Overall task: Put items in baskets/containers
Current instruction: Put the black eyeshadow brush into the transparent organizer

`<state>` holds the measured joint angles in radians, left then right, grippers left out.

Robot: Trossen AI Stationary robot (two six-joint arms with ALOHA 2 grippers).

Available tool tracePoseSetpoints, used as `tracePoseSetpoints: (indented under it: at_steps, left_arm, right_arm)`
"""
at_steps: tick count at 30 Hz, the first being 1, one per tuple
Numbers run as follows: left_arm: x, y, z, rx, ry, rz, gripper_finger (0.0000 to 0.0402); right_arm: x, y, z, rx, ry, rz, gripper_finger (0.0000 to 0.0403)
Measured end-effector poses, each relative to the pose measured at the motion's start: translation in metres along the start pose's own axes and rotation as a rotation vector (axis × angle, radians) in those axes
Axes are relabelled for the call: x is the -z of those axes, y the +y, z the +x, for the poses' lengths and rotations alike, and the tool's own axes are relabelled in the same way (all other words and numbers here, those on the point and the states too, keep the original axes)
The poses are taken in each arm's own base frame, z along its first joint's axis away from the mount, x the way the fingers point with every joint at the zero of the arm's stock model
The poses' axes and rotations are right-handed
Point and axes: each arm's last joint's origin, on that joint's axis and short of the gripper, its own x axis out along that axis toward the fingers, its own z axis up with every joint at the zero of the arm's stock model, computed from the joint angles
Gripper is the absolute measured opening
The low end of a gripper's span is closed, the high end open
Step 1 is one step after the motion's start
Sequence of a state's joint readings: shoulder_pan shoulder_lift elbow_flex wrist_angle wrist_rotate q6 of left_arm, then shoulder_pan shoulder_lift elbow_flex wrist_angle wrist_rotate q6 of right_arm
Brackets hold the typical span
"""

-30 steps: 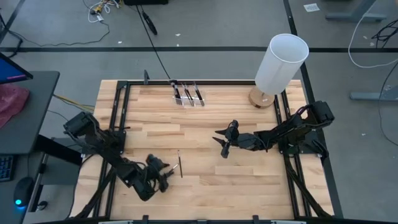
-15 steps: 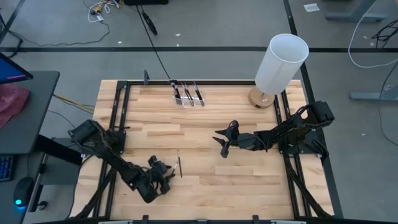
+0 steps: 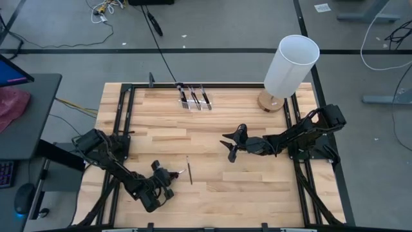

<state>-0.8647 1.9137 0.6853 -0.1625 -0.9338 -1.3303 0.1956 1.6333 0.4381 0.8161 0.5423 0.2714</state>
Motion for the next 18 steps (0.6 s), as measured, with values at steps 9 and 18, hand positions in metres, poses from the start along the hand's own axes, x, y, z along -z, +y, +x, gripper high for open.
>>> tracePoseSetpoints:
  at_steps: [9, 18]
  left_arm:
    - [-0.008, 0.001, -0.007, 0.049, 0.070, -0.090, 0.0015]
    - [-0.052, 0.015, -0.011, 0.051, 0.083, -0.096, 0.0014]
  right_arm:
    - [-0.001, 0.000, 0.000, 0.000, -0.010, -0.011, 0.0151]
    - [-0.001, 0.000, 0.000, -0.006, -0.010, -0.010, 0.0151]
